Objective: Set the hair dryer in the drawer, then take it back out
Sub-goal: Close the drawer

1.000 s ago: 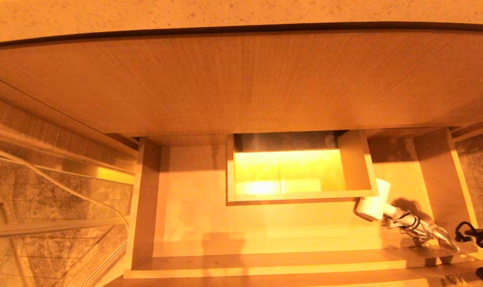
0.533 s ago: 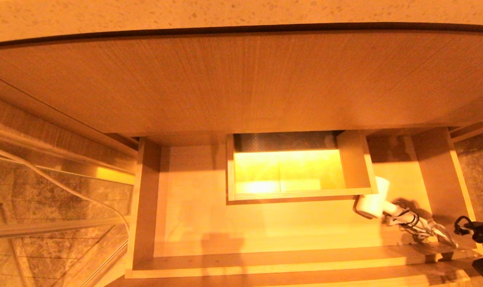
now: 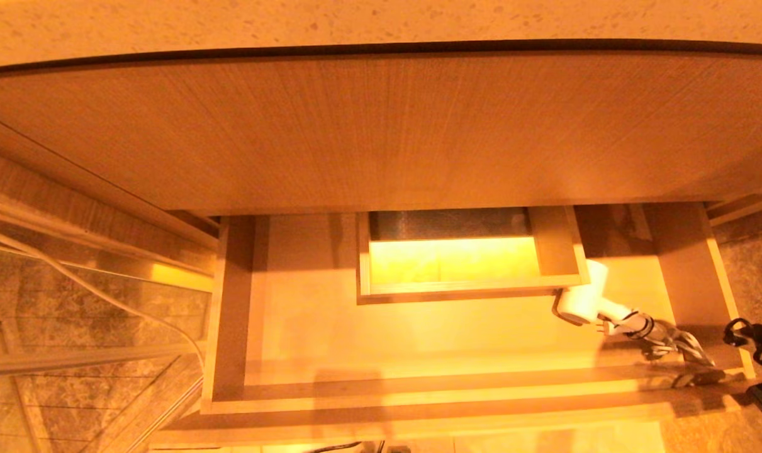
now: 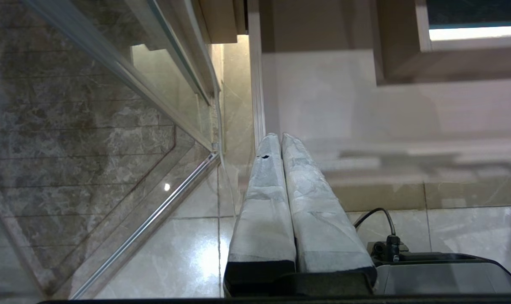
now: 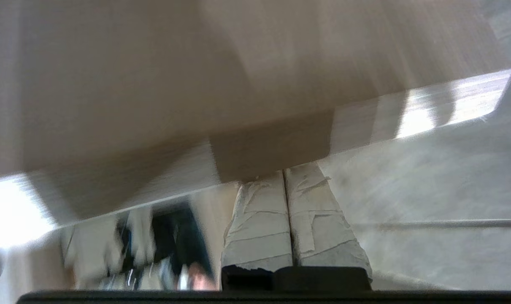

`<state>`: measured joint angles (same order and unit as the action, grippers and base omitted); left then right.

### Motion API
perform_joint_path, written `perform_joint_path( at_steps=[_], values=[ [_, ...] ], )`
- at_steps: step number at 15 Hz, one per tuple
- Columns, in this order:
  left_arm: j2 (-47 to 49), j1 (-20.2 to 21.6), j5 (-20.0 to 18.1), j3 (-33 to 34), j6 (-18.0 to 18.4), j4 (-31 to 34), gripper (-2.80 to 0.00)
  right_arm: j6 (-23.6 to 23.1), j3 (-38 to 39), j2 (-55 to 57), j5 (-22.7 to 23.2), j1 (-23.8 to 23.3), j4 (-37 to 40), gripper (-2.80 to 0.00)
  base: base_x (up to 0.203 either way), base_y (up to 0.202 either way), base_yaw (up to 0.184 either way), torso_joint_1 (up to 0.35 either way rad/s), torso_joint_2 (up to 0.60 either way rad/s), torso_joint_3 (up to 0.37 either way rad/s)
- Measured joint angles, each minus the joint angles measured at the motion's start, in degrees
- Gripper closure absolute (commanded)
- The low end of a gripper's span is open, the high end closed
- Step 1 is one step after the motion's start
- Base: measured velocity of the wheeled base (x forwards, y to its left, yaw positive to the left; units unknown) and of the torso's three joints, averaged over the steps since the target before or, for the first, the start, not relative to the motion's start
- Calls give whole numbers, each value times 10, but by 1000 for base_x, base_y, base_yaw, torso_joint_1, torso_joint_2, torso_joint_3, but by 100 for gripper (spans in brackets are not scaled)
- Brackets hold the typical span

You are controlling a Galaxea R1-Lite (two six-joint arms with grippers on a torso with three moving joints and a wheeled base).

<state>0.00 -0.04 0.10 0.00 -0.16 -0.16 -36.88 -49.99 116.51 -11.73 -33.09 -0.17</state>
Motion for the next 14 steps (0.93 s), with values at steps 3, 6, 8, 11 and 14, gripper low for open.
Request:
perform_joint_path(
  at_steps=[3, 6, 8, 11, 14],
  values=[
    [0, 0, 0, 0, 0, 0, 0, 1, -2, -8, 12, 1, -35, 0, 0, 0, 0, 0, 0, 0],
    [0, 1, 0, 0, 0, 0, 0, -3, -4, -22, 45, 2, -84, 0, 0, 0, 0, 0, 0, 0],
    [0, 0, 0, 0, 0, 1, 0, -6, -7, -33, 66, 6, -117, 0, 0, 0, 0, 0, 0, 0],
    [0, 0, 0, 0, 0, 0, 0, -6, -16, -50, 96, 15, -196, 0, 0, 0, 0, 0, 0, 0],
    [0, 0, 0, 0, 0, 0, 0, -9, -25, -72, 121, 18, -245, 0, 0, 0, 0, 0, 0, 0]
  ],
)
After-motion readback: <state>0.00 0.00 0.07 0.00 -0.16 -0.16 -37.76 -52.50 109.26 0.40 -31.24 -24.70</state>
